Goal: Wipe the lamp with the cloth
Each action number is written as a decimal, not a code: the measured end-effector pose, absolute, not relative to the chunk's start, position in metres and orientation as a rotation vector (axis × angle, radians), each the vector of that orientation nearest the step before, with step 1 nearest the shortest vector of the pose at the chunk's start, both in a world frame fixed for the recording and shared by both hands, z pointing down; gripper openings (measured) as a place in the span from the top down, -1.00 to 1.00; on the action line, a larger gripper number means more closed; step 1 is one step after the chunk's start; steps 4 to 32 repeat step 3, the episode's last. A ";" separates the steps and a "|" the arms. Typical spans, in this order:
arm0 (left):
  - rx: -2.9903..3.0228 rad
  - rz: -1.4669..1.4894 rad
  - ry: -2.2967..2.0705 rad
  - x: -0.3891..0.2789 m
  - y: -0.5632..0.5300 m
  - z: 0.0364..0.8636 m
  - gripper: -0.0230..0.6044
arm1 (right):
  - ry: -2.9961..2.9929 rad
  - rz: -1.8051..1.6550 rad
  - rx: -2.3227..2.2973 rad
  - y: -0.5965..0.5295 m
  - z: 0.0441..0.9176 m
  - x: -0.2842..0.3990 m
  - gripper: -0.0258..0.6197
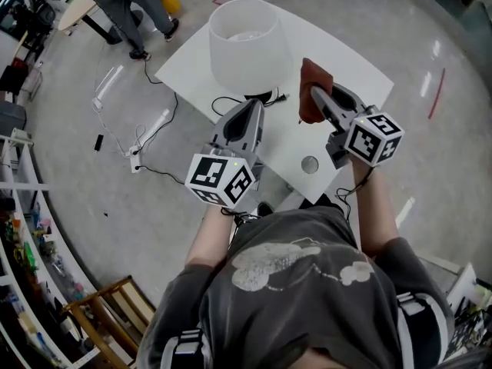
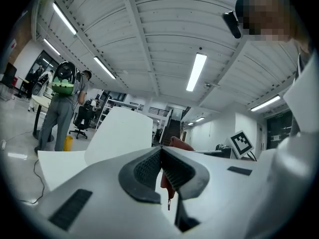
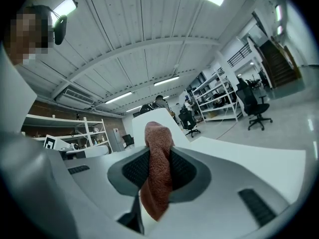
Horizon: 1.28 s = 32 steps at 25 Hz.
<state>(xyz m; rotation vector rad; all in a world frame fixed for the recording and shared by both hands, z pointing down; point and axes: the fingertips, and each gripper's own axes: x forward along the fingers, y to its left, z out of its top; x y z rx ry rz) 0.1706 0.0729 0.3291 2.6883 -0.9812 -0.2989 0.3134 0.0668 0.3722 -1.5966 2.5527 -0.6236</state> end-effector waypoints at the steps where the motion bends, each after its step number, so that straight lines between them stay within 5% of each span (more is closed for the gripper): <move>1: 2.689 -0.297 -0.977 0.169 0.074 0.331 0.90 | 2.557 -0.623 -1.600 0.068 0.374 0.311 0.64; 32: 2.689 -0.292 -0.969 0.166 0.075 0.334 0.90 | 2.569 -0.624 -1.605 0.070 0.377 0.306 0.64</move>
